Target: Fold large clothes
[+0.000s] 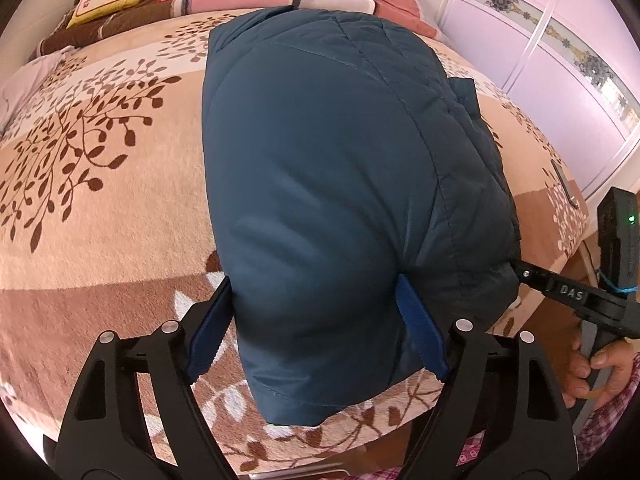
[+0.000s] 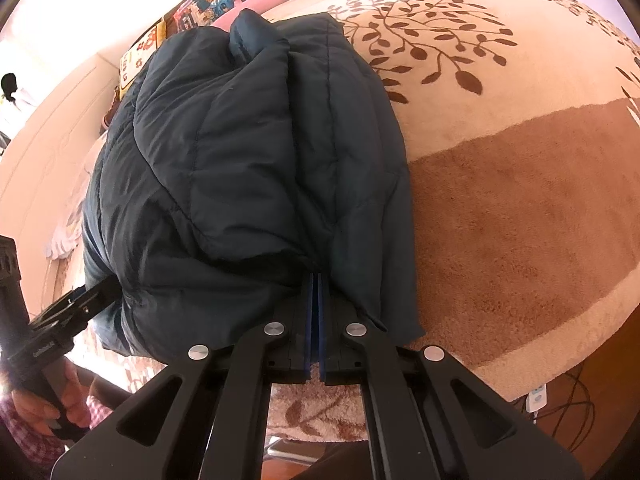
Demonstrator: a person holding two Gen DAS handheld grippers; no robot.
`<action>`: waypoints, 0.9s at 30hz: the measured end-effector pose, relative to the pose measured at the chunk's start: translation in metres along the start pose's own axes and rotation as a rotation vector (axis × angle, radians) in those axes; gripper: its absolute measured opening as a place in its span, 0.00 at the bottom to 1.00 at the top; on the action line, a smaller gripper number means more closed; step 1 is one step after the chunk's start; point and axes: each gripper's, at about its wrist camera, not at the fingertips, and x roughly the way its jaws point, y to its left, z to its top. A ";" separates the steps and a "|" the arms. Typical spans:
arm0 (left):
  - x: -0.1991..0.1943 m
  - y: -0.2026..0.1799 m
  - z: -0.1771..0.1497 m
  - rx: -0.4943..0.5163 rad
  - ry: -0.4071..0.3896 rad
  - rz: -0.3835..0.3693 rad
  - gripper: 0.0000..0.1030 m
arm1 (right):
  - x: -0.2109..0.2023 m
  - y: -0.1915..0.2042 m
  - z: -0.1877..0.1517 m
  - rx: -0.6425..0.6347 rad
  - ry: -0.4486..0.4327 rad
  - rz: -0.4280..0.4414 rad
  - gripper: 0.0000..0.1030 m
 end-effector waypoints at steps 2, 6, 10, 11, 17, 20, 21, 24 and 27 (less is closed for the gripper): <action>0.000 0.001 0.000 -0.001 -0.001 -0.003 0.75 | -0.005 0.001 0.001 0.002 0.004 -0.001 0.03; 0.001 0.003 0.001 -0.005 0.001 -0.015 0.73 | -0.042 0.000 0.006 0.007 -0.080 0.049 0.71; 0.002 0.004 0.001 -0.004 -0.001 -0.016 0.73 | -0.059 -0.018 0.025 0.070 -0.129 0.062 0.79; 0.002 0.005 0.001 -0.003 0.001 -0.017 0.73 | -0.054 -0.024 0.031 0.103 -0.104 0.083 0.79; 0.004 0.006 0.002 -0.001 0.011 -0.022 0.73 | -0.016 -0.033 0.054 0.200 0.000 0.187 0.84; 0.006 0.007 0.003 0.003 0.019 -0.022 0.73 | 0.005 -0.030 0.062 0.195 0.051 0.189 0.92; 0.007 0.007 0.004 0.006 0.020 -0.022 0.73 | 0.011 -0.031 0.062 0.194 0.062 0.178 0.94; 0.009 0.008 0.005 0.013 0.025 -0.024 0.72 | 0.026 -0.032 0.060 0.193 0.106 0.167 0.94; 0.009 0.006 0.006 0.032 0.021 -0.027 0.68 | 0.035 -0.033 0.056 0.201 0.119 0.196 0.90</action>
